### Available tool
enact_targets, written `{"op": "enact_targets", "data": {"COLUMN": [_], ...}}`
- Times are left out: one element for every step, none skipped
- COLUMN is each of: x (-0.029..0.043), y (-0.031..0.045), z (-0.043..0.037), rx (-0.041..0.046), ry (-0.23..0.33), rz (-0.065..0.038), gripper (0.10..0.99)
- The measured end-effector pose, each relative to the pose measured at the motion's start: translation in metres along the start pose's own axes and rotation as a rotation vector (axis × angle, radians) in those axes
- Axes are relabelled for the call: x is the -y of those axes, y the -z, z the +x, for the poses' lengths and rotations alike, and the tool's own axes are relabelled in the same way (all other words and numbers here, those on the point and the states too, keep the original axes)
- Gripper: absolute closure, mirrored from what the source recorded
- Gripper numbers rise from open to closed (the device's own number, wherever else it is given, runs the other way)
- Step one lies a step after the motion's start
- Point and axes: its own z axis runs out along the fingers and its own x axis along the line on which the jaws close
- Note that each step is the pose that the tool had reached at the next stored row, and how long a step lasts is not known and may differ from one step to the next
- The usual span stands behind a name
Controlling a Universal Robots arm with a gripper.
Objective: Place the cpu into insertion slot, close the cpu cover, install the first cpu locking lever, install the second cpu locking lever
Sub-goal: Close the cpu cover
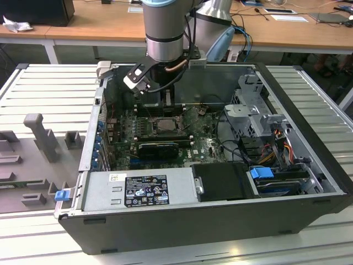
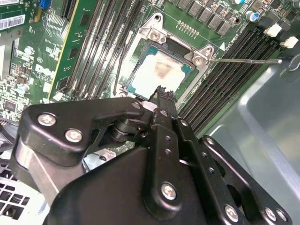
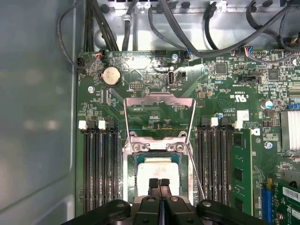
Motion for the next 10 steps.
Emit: {"op": "enact_targets", "data": {"x": [-0.0007, -0.0027, -0.0054, -0.0067, -0.0077, -0.008, -0.008, -0.0083, -0.0086, -0.0088], "y": [0.0, -0.0001, -0.0003, -0.0004, -0.0005, -0.0005, 0.0, 0.0025, 0.0065, 0.01], "z": [0.0, 0.0, 0.0, -0.0001, -0.0001, -0.0001, 0.0, 0.0001, 0.0002, 0.0003], "rx": [0.0, 0.0003, 0.0, -0.0004, -0.0005, -0.0006, -0.0003, -0.0006, -0.0006, -0.0006], "ry": [0.0, 0.0, 0.0, 0.0, 0.0, 0.0, 0.0, 0.0, 0.0, 0.0], "rz": [0.0, 0.002, 0.003, 0.004, 0.004, 0.004, 0.005, 0.004, 0.004, 0.004], "gripper": [0.98, 0.98, 0.98, 0.98, 0.98, 0.98, 0.98, 0.98, 0.98, 0.98]}}
